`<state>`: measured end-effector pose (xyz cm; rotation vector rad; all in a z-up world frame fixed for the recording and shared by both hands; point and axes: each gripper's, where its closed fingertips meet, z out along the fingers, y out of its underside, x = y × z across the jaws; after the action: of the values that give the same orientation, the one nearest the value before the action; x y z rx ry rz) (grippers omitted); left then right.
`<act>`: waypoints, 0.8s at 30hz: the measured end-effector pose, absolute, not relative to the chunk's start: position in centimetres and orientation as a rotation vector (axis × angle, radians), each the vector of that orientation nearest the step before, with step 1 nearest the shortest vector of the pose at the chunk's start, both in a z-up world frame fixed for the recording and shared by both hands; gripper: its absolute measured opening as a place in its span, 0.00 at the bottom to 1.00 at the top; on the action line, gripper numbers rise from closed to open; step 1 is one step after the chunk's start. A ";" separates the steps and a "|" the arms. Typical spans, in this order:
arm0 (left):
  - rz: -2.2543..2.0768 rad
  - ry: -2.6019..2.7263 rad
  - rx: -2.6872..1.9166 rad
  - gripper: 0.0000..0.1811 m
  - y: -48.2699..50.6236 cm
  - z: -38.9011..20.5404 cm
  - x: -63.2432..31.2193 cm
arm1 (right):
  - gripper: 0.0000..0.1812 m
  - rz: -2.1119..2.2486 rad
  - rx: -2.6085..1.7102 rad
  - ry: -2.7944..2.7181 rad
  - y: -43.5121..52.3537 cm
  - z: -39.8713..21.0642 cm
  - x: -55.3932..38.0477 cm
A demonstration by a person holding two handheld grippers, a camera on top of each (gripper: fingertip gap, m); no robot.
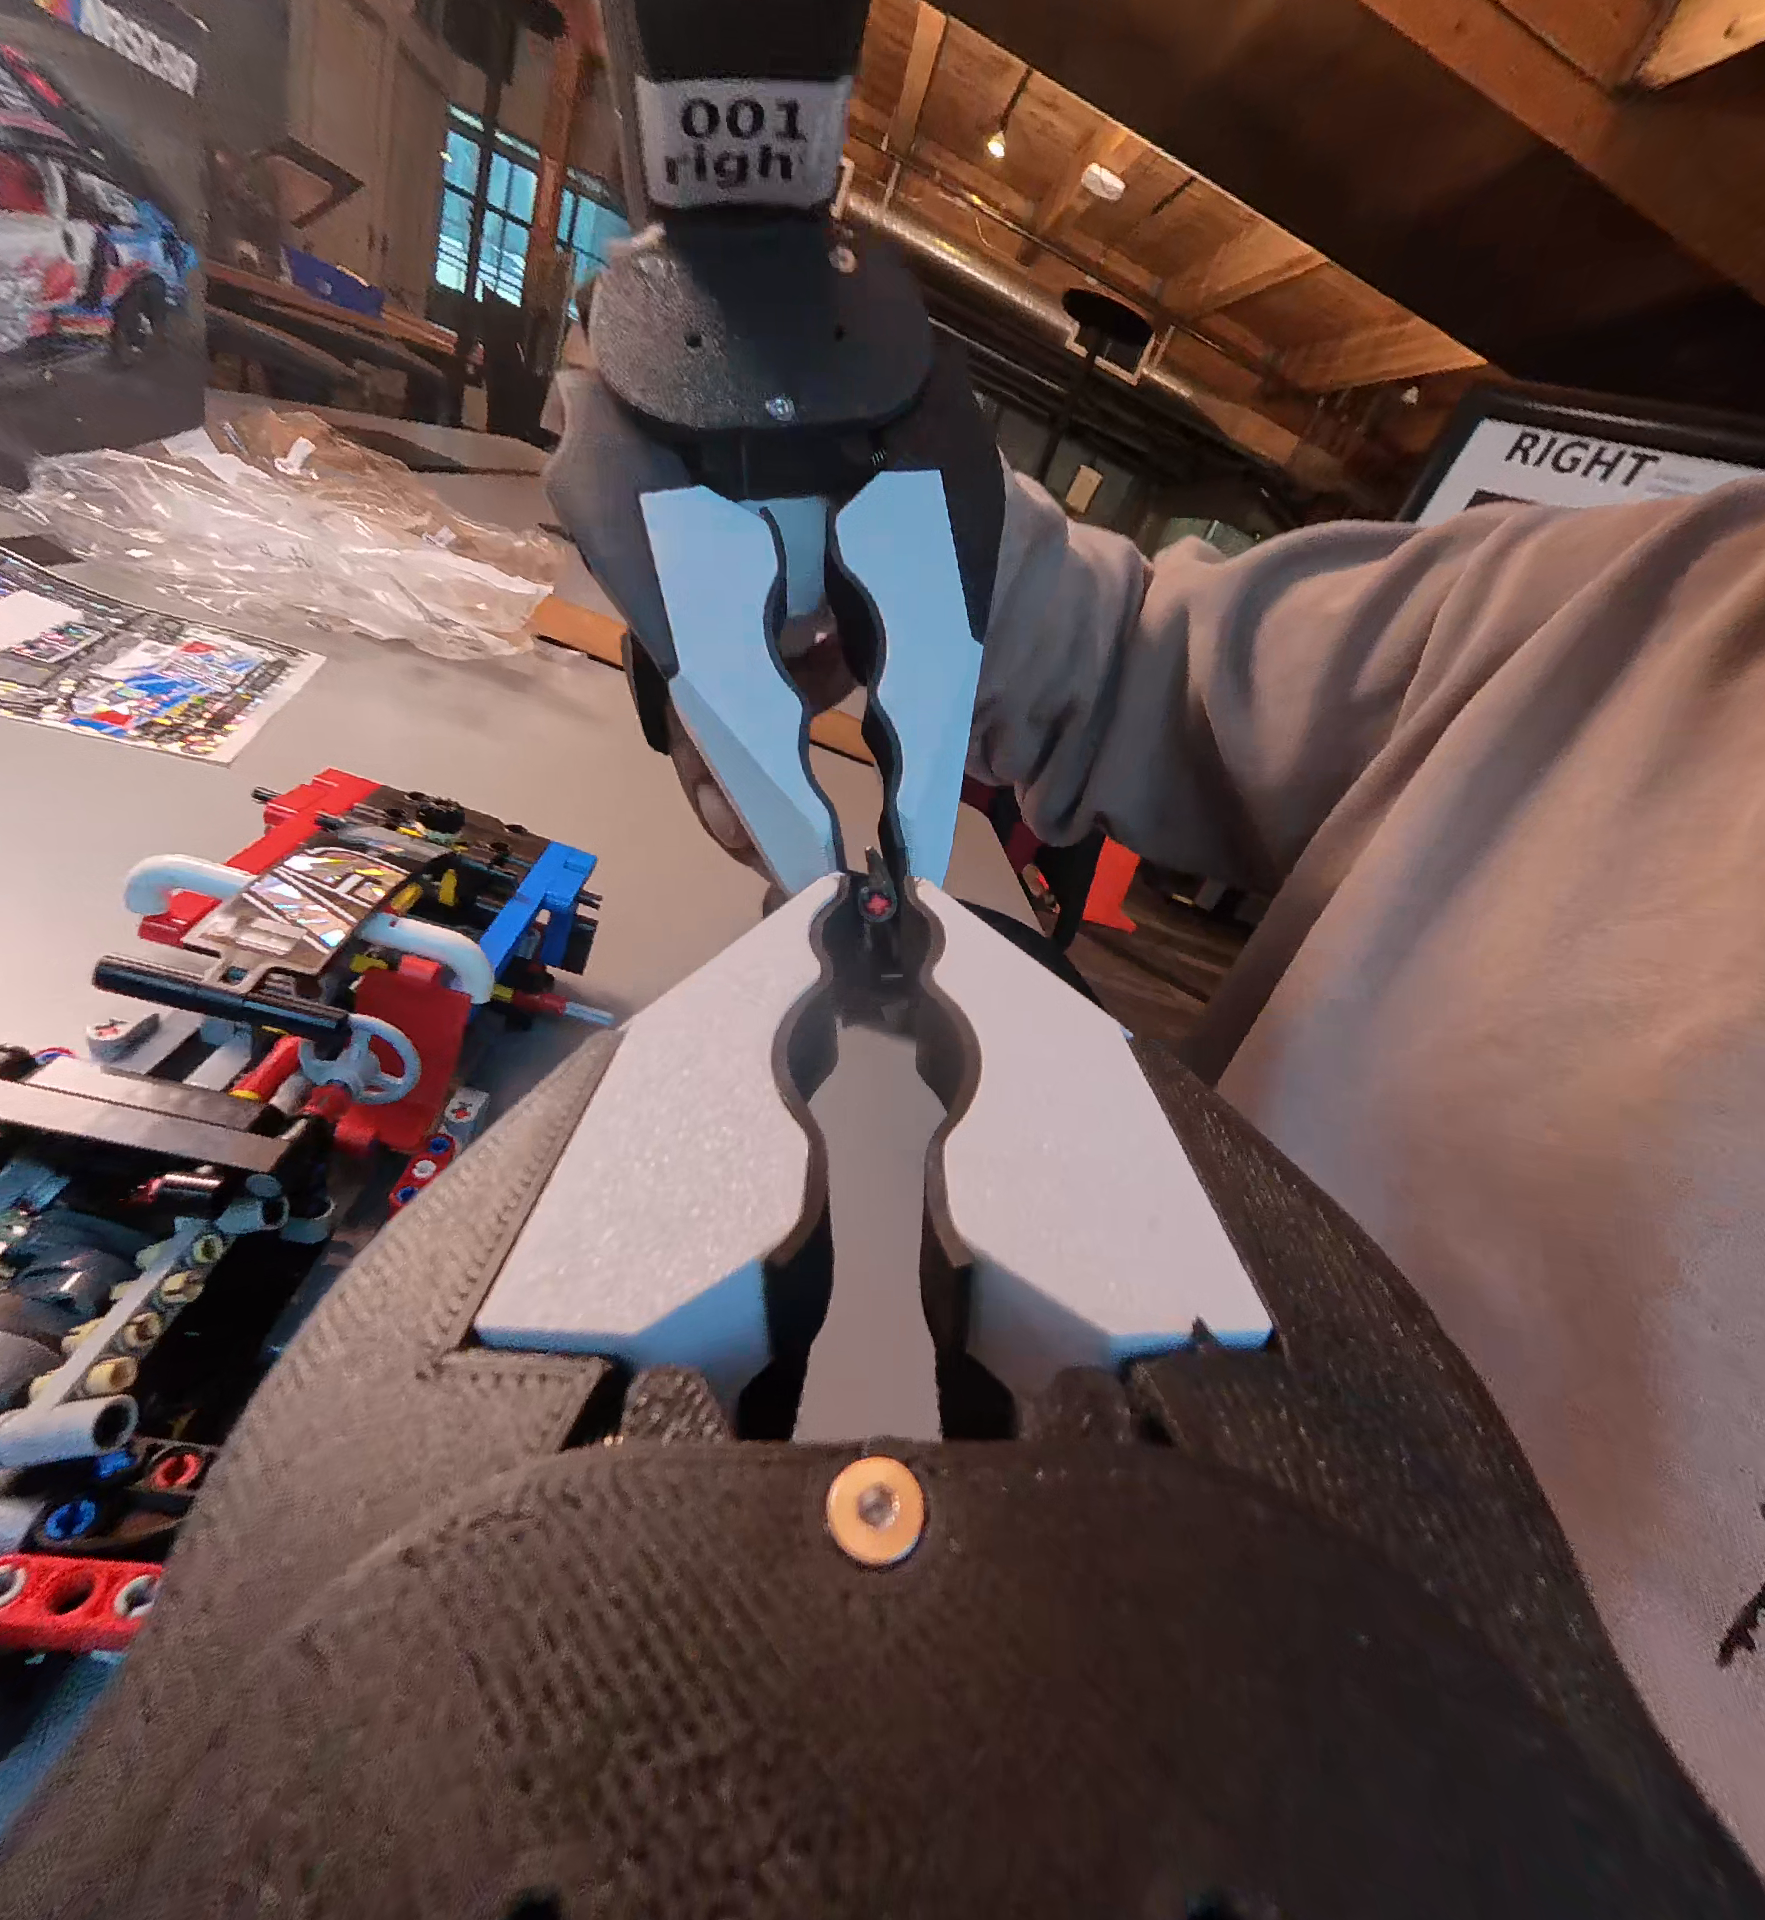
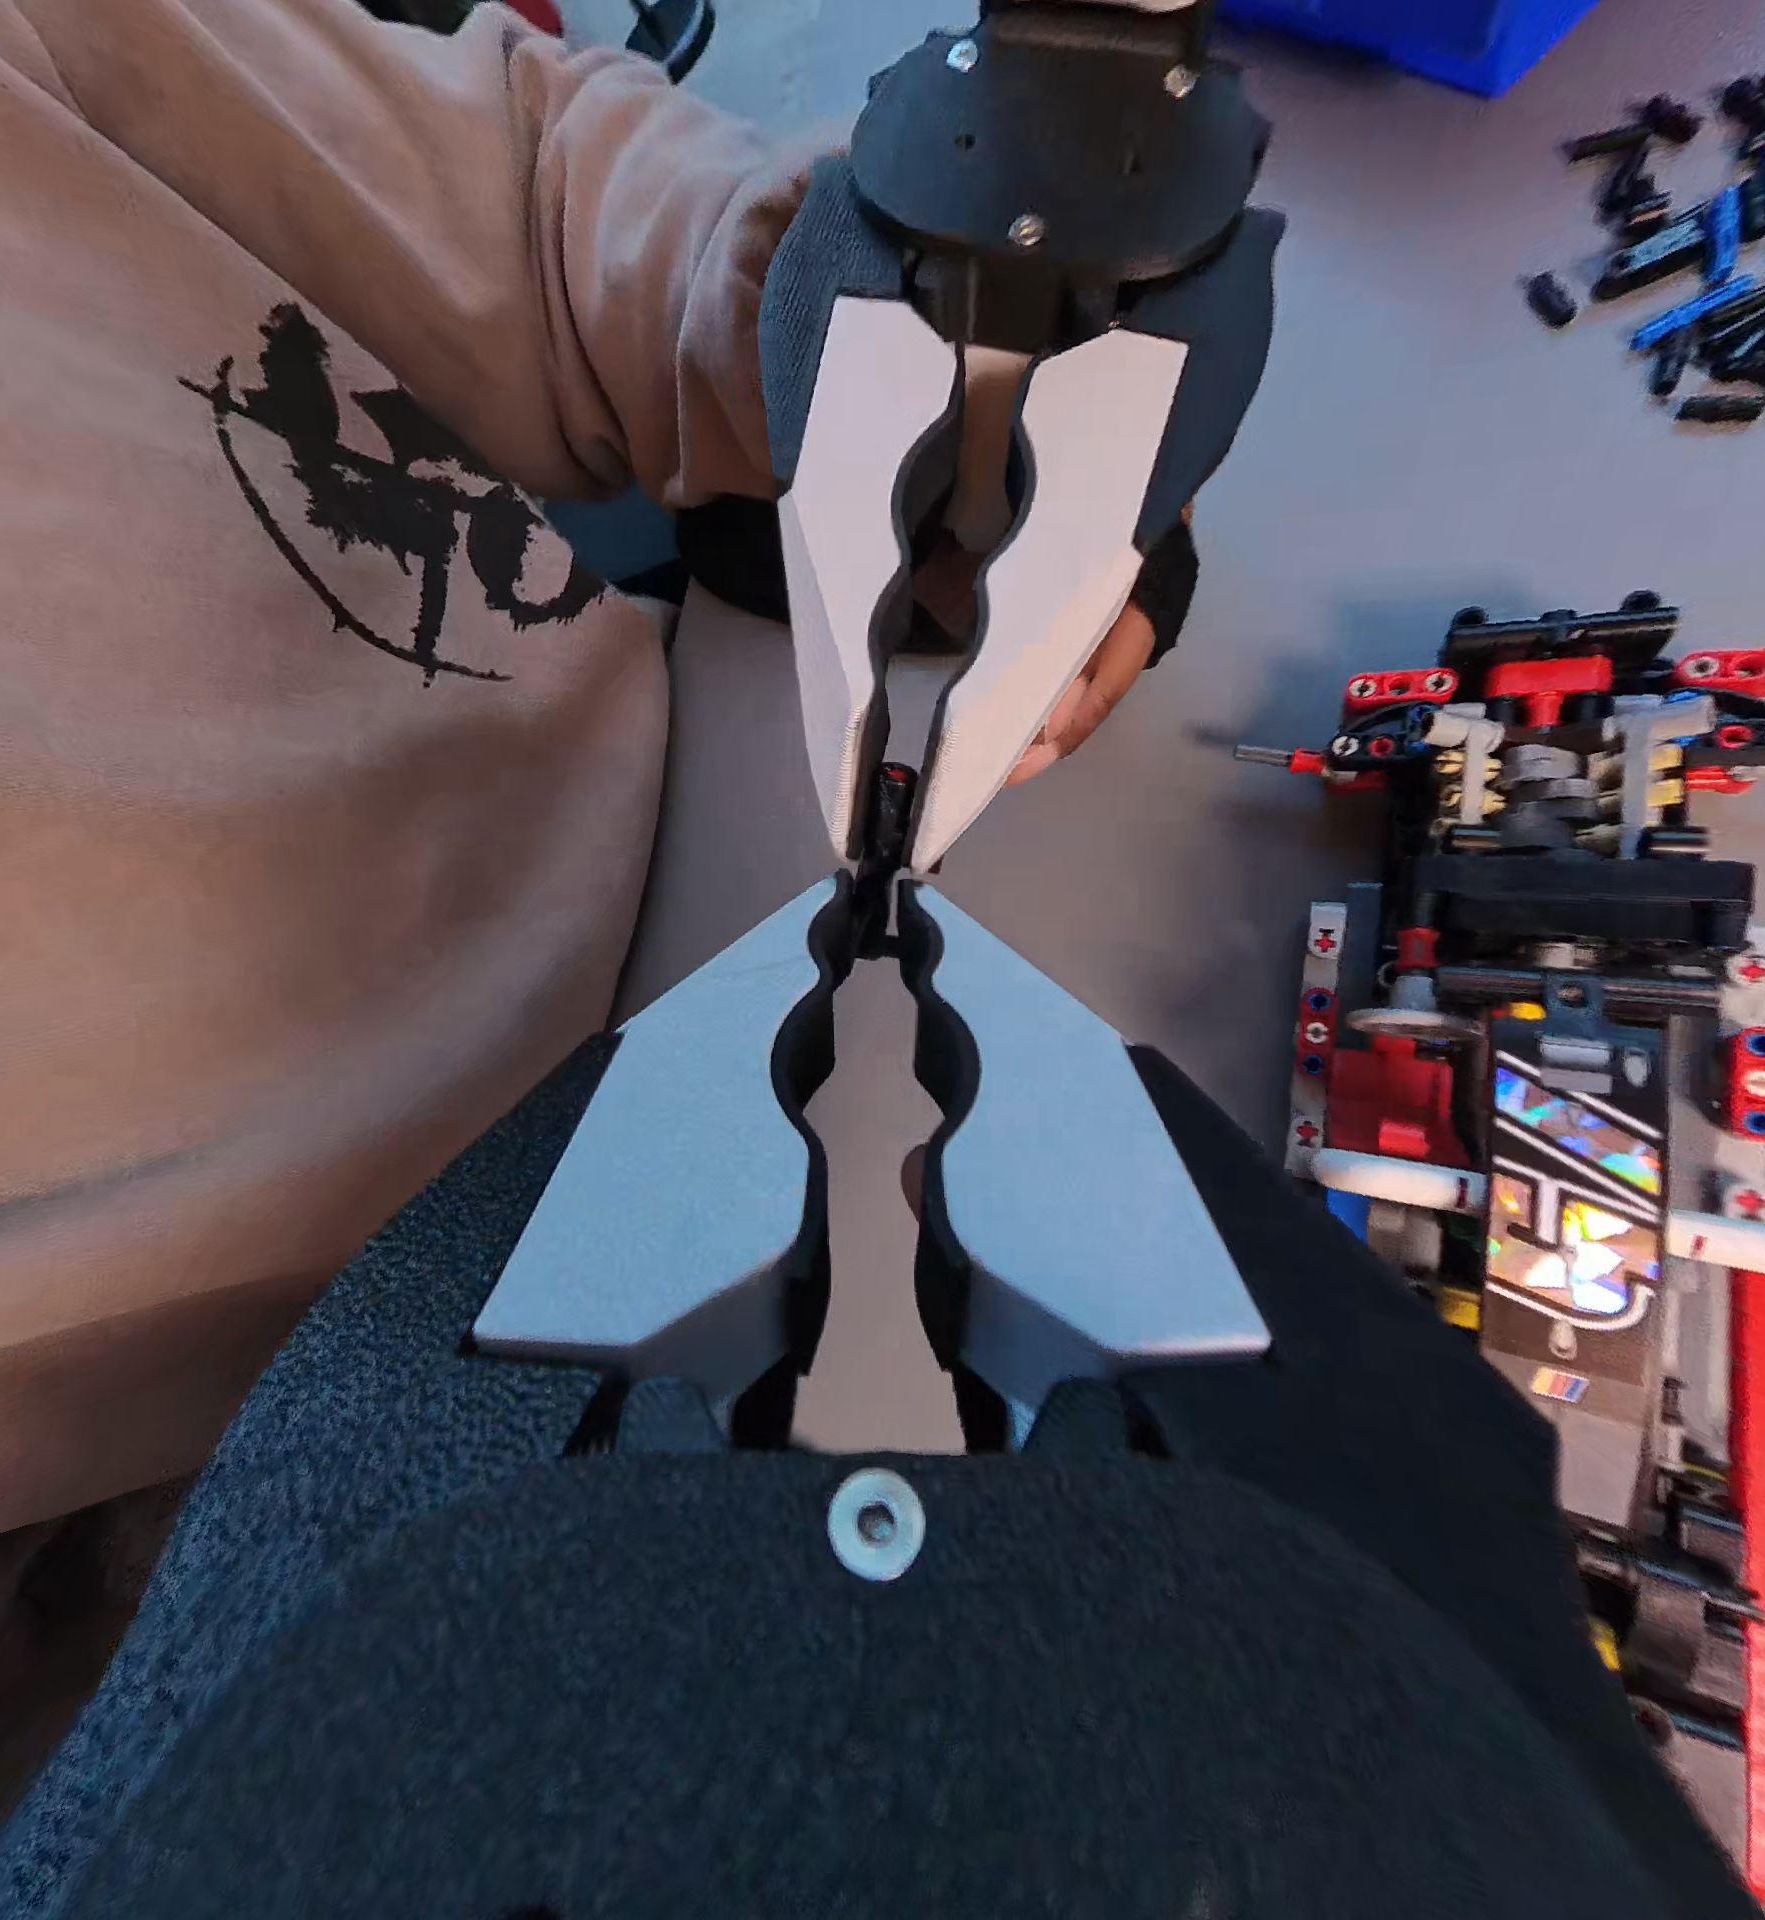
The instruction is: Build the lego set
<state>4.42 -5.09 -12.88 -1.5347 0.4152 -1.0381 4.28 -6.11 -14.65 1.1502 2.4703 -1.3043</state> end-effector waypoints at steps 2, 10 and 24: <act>-1.020 0.356 -1.504 0.03 -4.7 -12.3 3.5 | 0.07 -1.398 1.210 2.521 -5.5 -14.2 3.5; -0.986 0.059 -1.366 0.03 -3.2 -10.5 -0.2 | 0.19 -2.002 1.539 2.938 -3.0 -11.4 1.1; -1.039 -0.046 -1.278 0.03 -3.2 -9.9 -0.4 | 0.10 -2.012 1.575 3.328 -3.0 -11.9 0.6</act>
<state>-0.38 -3.18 -9.88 -1.2783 -0.0459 -1.0390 0.62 -3.01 -11.93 1.5745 3.3279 -2.0120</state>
